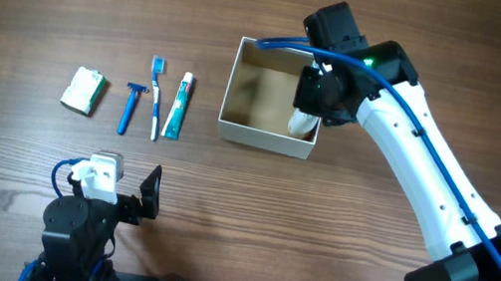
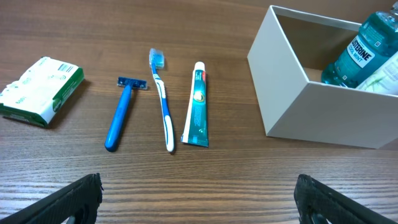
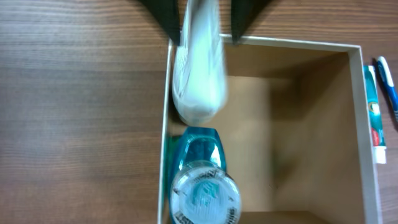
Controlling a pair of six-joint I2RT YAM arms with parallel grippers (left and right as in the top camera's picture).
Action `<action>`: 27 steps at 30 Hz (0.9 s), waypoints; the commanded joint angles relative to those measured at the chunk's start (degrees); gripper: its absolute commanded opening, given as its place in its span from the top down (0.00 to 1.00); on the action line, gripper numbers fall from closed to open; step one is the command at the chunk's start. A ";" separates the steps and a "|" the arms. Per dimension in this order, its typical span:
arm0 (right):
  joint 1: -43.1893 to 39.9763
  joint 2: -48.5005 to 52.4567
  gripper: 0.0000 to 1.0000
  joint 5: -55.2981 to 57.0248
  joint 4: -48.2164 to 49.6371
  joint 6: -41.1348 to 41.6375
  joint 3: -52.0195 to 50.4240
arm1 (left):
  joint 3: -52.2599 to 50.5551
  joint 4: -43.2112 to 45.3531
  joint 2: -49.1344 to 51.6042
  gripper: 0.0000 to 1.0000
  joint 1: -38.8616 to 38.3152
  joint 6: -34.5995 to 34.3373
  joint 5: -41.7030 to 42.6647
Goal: Pack container
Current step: 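Carry the lotion tube into the box beside the bottle and release, then withdraw the right gripper to the right side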
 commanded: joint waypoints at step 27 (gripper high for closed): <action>-14.34 -26.34 0.09 5.90 1.31 -4.37 0.33 | -0.94 -0.15 -0.42 0.00 0.37 0.28 1.92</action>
